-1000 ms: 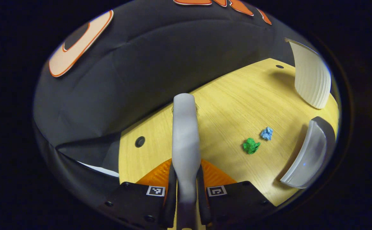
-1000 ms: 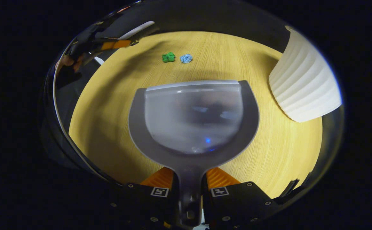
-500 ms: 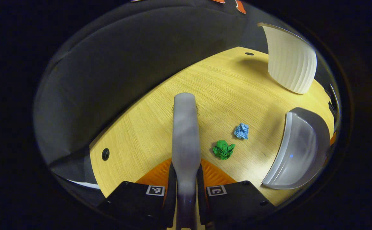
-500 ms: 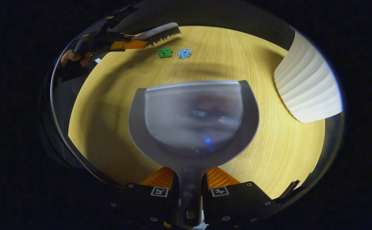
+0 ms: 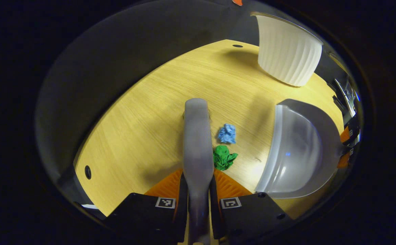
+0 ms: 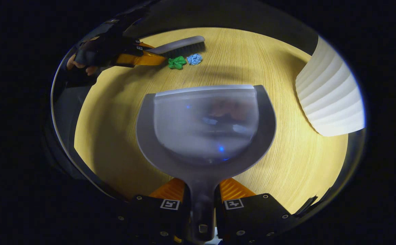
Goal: Pick up the small broom and dustpan from the desktop, sweep the trash into the dustpan with the broom, and then empty the trash into the garbage bin.
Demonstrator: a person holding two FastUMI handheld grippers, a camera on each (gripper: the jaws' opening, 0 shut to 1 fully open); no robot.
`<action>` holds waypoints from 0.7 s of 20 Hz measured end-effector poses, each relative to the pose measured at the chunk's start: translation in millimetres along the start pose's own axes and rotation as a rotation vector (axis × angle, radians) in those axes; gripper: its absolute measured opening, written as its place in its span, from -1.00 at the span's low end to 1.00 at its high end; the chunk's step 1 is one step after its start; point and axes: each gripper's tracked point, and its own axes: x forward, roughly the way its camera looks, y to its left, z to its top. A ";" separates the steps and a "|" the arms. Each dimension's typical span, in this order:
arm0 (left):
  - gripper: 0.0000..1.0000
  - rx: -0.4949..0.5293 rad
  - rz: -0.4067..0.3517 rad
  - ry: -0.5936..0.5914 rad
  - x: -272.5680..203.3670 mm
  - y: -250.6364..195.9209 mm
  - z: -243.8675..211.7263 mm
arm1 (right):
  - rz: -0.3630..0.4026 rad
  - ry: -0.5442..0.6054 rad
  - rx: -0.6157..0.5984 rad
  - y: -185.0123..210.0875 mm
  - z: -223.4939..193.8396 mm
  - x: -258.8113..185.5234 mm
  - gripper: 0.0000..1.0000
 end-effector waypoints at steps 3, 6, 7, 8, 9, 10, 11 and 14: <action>-0.31 0.024 -0.102 0.007 -6.0 -36.9 7.0 | 0.000 0.001 -0.003 -2.2 1.8 0.5 -0.34; -0.32 0.051 -0.184 0.024 -9.2 -67.7 11.0 | 0.002 0.004 0.000 -1.4 3.0 -0.6 -0.34; -0.32 0.060 -0.215 0.030 -15.9 -76.9 9.1 | 0.000 0.005 -0.001 -2.6 4.2 -0.7 -0.34; -0.32 0.068 -0.244 0.042 -20.9 -86.8 8.5 | 0.000 0.008 -0.001 -3.0 3.9 -0.7 -0.34; -0.32 0.073 -0.267 0.052 -26.2 -95.1 8.7 | 0.000 0.009 0.000 -3.3 4.6 -0.7 -0.34; -0.32 0.075 -0.287 0.062 -29.8 -101.7 8.6 | 0.003 0.010 0.000 -4.0 4.1 -1.7 -0.34; -0.31 0.073 -0.310 0.073 -22.7 -103.6 4.0 | 0.003 0.007 0.001 -4.6 4.4 -2.1 -0.34; -0.32 0.051 -0.364 0.091 -29.1 -117.6 3.1 | 0.001 0.007 0.004 -2.6 1.3 -0.2 -0.34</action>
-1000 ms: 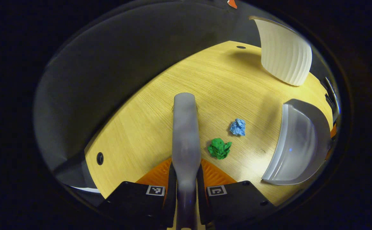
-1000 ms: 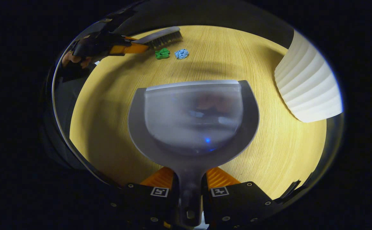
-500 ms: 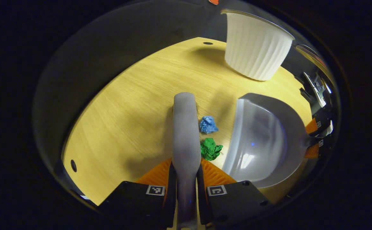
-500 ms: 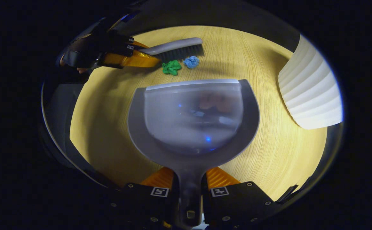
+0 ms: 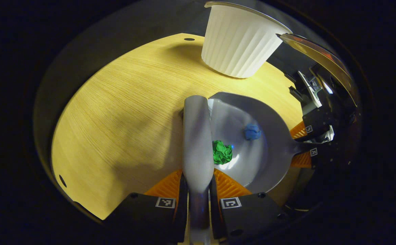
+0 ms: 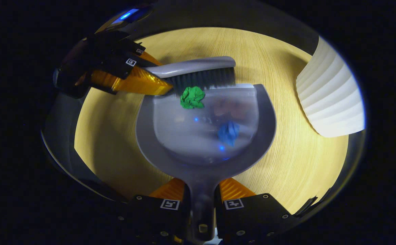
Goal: Pick up the small broom and dustpan from the desktop, sweep the trash into the dustpan with the broom, and then empty the trash into the garbage bin.
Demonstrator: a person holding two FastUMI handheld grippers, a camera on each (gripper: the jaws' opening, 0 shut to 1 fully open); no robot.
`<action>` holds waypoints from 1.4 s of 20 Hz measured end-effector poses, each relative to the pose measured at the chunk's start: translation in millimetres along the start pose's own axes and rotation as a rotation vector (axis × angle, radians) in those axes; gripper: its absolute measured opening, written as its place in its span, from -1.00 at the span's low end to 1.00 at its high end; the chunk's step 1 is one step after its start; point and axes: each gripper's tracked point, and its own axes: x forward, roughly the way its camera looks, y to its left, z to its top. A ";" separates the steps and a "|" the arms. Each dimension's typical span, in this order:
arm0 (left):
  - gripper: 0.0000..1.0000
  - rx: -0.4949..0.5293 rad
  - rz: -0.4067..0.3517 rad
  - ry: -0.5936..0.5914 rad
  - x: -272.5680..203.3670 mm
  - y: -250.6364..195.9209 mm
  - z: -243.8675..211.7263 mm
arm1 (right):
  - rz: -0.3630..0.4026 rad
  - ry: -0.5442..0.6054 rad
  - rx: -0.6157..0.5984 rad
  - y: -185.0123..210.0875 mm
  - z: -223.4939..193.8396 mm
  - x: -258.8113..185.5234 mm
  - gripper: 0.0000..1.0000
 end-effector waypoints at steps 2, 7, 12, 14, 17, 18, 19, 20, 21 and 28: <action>-0.32 -0.018 -0.033 -0.005 -3.4 -8.3 -2.7 | -0.004 -0.002 -0.005 0.5 -0.2 -0.5 -0.33; -0.32 -0.152 -0.103 -0.039 -12.5 -26.7 -5.3 | -0.008 -0.009 0.004 -1.5 -0.2 0.4 -0.34; -0.33 -0.264 -0.020 -0.106 -23.3 -7.5 -3.8 | -0.014 -0.030 0.029 -3.9 -4.3 2.4 -0.34; -0.32 -0.309 0.034 -0.120 -28.2 5.7 -6.2 | -0.006 -0.040 0.051 -3.6 -4.9 3.3 -0.34; -0.32 -0.359 0.095 -0.148 -36.5 15.4 -4.0 | -0.013 -0.055 0.070 -6.7 -8.7 5.6 -0.34; -0.32 -0.374 0.113 -0.158 -38.6 16.5 -4.6 | -0.018 -0.060 0.078 -6.6 -9.9 4.4 -0.34; -0.32 -0.386 0.127 -0.164 -40.9 17.5 -5.2 | -0.019 -0.065 0.089 -6.5 -11.6 3.3 -0.34; -0.33 -0.398 0.140 -0.171 -42.8 19.0 -7.4 | -0.017 -0.070 0.101 -6.2 -12.8 3.6 -0.34; -0.33 -0.416 0.155 -0.180 -45.6 21.0 -7.8 | -0.016 -0.075 0.112 -5.9 -14.2 4.1 -0.34; -0.33 -0.495 0.233 -0.186 -59.2 29.3 -21.0 | -0.048 -0.096 0.212 8.7 -23.4 5.3 -0.34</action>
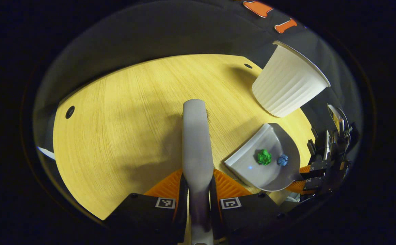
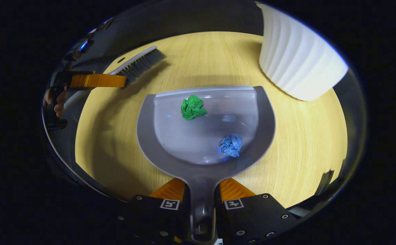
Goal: Pick up the small broom and dustpan from the desktop, sweep the trash into the dustpan with the broom, and then empty the trash into the garbage bin.
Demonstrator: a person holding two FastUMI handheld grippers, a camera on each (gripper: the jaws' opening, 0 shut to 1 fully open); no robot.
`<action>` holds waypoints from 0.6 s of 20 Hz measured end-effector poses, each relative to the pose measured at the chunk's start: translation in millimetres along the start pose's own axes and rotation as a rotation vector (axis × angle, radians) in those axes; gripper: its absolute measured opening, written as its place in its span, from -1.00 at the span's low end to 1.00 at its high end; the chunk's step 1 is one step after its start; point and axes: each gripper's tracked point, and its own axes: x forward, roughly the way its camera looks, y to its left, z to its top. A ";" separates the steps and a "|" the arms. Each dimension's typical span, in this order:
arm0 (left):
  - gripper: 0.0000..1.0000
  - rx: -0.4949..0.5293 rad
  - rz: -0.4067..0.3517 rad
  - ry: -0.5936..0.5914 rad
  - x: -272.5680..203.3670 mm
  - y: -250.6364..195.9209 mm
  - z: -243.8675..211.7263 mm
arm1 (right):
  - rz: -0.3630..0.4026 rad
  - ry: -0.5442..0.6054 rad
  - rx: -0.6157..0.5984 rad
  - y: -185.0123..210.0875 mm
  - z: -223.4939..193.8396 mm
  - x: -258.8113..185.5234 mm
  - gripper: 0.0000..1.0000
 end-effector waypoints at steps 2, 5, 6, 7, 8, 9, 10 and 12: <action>-0.32 -0.017 0.011 -0.004 0.9 -1.6 -1.6 | -0.023 -0.007 0.043 8.3 -6.5 5.2 -0.34; -0.32 -0.031 0.027 -0.002 -1.3 0.2 -3.7 | -0.057 -0.011 0.095 11.7 -6.5 13.2 -0.34; -0.31 -0.036 0.035 -0.002 -1.6 -0.3 -4.2 | -0.068 -0.016 0.110 13.0 -6.0 14.6 -0.34; -0.32 -0.041 0.048 0.001 -0.9 0.3 -4.8 | -0.077 -0.021 0.125 14.2 -5.9 13.5 -0.34; -0.31 -0.048 0.062 0.003 -1.0 3.3 -7.1 | -0.087 -0.024 0.141 15.7 -5.7 13.8 -0.17; -0.32 -0.058 0.074 0.005 -3.4 6.9 -9.5 | -0.094 -0.028 0.155 17.1 -6.3 15.7 -0.34; -0.31 -0.068 0.086 0.007 -7.5 11.9 -13.1 | -0.104 -0.028 0.171 17.6 -6.9 15.1 -0.34; -0.31 -0.091 0.130 0.021 -12.3 24.1 -21.9 | -0.130 -0.020 0.202 20.8 -7.1 19.0 -0.34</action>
